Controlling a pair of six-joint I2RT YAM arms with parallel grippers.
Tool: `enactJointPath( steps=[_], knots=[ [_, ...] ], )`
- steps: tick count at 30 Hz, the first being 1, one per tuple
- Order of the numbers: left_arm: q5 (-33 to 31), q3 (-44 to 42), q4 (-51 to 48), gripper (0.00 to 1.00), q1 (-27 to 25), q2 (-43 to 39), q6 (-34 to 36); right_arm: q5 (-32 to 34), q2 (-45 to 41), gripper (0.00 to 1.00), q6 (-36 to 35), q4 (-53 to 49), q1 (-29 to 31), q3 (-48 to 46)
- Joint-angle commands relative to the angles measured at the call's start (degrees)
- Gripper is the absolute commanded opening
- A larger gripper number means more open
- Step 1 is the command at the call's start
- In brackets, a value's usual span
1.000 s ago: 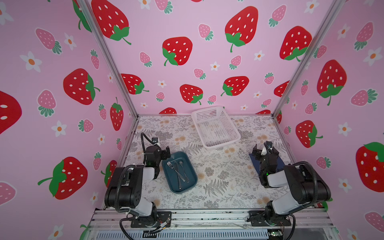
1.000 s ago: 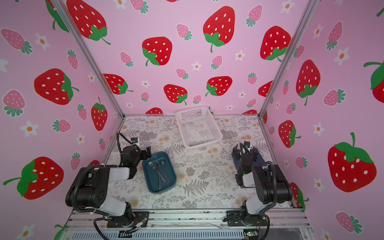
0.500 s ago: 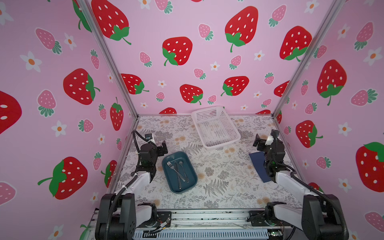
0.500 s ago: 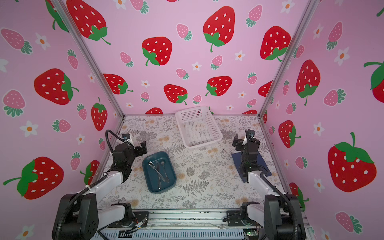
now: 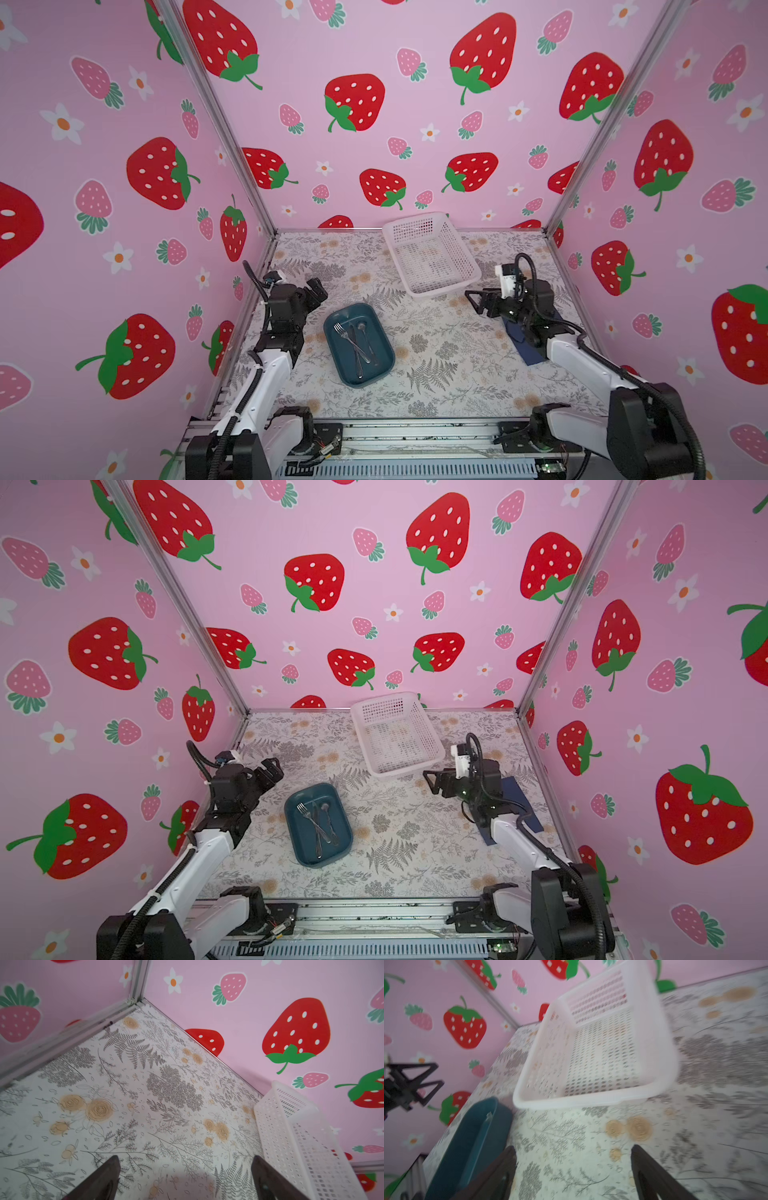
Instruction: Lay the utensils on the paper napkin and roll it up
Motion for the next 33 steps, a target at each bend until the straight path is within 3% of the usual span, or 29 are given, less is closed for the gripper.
enactJointPath(
  steps=[1,4,10,15,20,33],
  knots=[
    [13.19,2.73,-5.41,1.0,0.11,-0.37,-5.97,-2.1,3.51,0.81,2.13,-5.17,11.91,2.67],
    [14.58,4.3,-12.77,1.0,0.18,-1.01,-5.71,2.65,8.0,0.77,6.02,-4.24,22.15,4.9],
    [4.23,7.24,-25.18,1.0,0.13,-5.72,-2.14,10.72,16.85,0.74,16.33,-1.45,32.88,8.82],
    [1.51,10.17,-28.12,0.99,0.13,-7.35,0.89,9.89,23.77,0.62,24.17,1.07,34.26,11.12],
    [0.68,13.7,-31.27,0.99,0.17,-6.96,2.39,9.29,27.3,0.58,31.45,7.39,35.77,11.66],
    [3.72,15.8,-34.63,0.99,0.13,-4.89,5.59,8.63,36.3,0.56,40.66,13.74,39.65,18.5]
  ],
)
